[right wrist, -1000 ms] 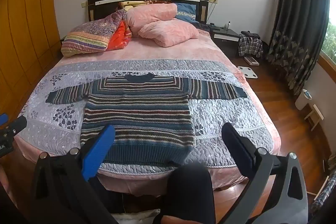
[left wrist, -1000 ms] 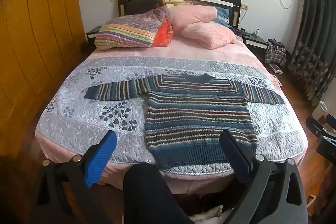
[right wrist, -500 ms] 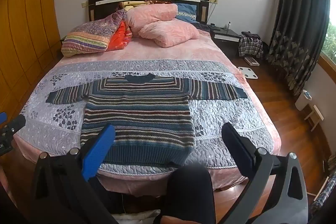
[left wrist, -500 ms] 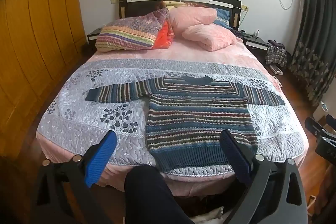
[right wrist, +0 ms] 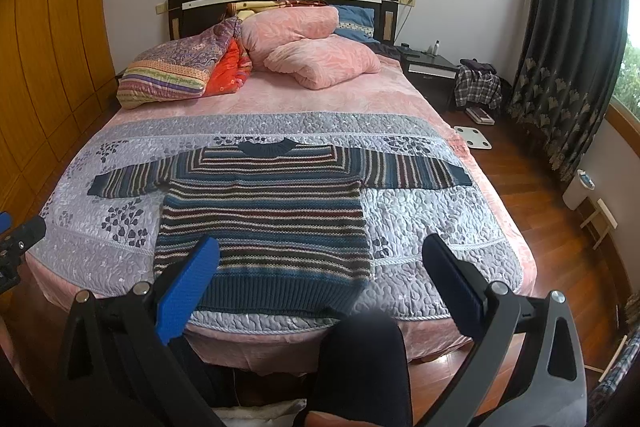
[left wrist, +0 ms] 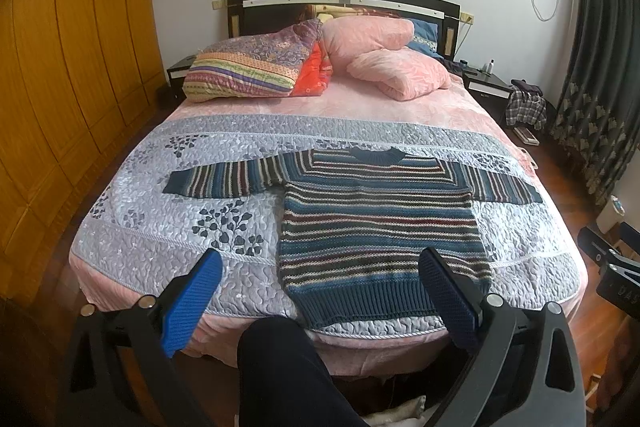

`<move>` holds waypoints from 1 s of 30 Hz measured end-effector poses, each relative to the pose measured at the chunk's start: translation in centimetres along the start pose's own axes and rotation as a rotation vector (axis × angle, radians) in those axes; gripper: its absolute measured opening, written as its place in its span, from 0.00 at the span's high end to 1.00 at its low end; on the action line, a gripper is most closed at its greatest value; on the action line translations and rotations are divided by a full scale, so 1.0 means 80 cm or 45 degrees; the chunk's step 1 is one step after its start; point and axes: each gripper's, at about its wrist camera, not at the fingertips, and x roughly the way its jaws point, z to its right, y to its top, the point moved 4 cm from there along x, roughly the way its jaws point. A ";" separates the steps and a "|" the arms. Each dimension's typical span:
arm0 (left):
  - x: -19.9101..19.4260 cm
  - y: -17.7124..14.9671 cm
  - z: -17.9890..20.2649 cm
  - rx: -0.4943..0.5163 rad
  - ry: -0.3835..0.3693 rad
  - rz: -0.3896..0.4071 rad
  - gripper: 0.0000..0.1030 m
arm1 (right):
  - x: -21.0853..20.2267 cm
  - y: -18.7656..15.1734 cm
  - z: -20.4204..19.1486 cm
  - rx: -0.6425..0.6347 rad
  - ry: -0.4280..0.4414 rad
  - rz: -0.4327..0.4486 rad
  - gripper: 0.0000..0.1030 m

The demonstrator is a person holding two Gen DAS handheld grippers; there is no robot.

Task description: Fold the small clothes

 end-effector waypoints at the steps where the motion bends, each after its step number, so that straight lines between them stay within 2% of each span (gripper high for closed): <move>1: 0.000 0.000 0.000 0.001 0.001 0.001 0.04 | 0.000 0.000 0.000 0.000 0.000 0.000 0.03; 30: 0.000 0.000 0.002 0.001 0.004 0.001 0.04 | 0.003 -0.012 -0.001 0.004 0.005 -0.008 0.03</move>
